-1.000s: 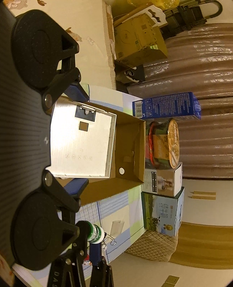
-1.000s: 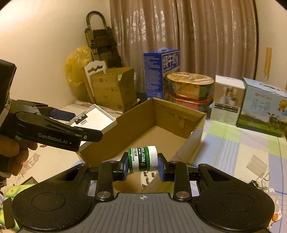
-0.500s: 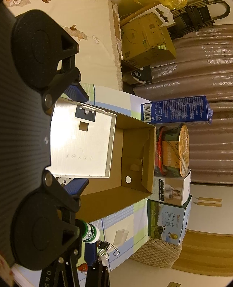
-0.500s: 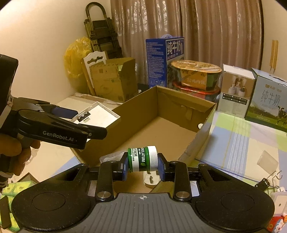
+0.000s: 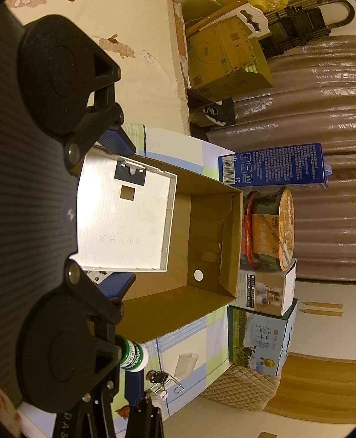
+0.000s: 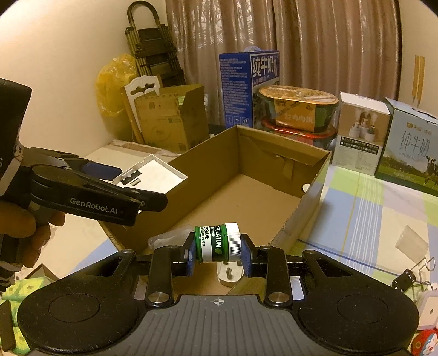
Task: Organize rigid objects
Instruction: 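Lower the white plate into the cardboard box and open the left tool, then open the right tool to drop the pill bottle into the cardboard box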
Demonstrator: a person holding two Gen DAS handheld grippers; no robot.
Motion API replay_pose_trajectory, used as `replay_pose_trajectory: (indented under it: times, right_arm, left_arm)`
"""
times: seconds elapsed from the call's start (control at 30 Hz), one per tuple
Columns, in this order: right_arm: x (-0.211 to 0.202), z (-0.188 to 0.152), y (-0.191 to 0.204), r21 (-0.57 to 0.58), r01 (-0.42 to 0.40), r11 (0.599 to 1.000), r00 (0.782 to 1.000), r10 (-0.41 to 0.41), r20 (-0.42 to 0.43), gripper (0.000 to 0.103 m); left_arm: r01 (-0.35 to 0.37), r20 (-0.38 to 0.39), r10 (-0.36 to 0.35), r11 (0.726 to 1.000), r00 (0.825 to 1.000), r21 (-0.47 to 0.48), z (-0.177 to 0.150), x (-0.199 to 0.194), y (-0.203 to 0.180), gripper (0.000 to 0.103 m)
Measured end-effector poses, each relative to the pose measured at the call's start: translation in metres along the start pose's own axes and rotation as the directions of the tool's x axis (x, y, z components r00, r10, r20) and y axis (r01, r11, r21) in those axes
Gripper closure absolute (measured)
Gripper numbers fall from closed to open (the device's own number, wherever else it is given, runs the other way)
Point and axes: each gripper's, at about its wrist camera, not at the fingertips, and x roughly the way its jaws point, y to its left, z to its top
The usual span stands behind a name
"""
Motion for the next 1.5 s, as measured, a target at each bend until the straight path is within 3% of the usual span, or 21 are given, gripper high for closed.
replay_pose_trajectory:
  times: [1.33,1.5]
  right_arm:
    - [0.009,-0.006,-0.001,0.013,-0.014,1.000,1.000,0.014,-0.021,0.074]
    - [0.009,-0.006,-0.005,0.038,-0.023,0.999,1.000,0.023,-0.014,0.069]
  left_arm:
    - [-0.019,0.022,0.019,0.999,1.000,-0.026,-0.005,-0.003,0.010,0.014]
    - [-0.019,0.025,0.019,1.000,0.999,-0.022,-0.005,-0.004,0.009,0.014]
